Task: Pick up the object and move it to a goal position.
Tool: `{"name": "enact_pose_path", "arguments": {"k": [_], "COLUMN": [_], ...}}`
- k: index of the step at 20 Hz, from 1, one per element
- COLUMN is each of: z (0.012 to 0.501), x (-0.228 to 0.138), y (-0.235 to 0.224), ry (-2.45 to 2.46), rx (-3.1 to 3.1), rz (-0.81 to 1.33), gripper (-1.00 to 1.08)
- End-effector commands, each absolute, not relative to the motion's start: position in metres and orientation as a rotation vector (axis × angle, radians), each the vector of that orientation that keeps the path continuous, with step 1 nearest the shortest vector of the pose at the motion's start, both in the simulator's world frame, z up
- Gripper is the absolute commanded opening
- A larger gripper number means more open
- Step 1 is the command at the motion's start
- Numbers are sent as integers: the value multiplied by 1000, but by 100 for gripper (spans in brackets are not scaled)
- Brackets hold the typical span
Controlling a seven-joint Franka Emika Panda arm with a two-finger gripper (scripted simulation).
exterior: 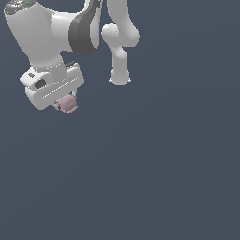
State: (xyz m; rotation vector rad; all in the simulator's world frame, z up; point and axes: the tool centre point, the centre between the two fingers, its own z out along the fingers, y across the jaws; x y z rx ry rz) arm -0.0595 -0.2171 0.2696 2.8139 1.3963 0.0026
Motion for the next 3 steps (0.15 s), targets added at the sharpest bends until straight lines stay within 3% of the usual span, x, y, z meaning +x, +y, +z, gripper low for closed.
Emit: {"name": "enact_pose_path", "arguments": {"k": [1,3], "z": [275,275], "x": [-62,-62], "y": [-221,-222], "ry": [1398,1398], "rx": [2814,2814], "rz": [1,0], "gripper": [-100,-100]}}
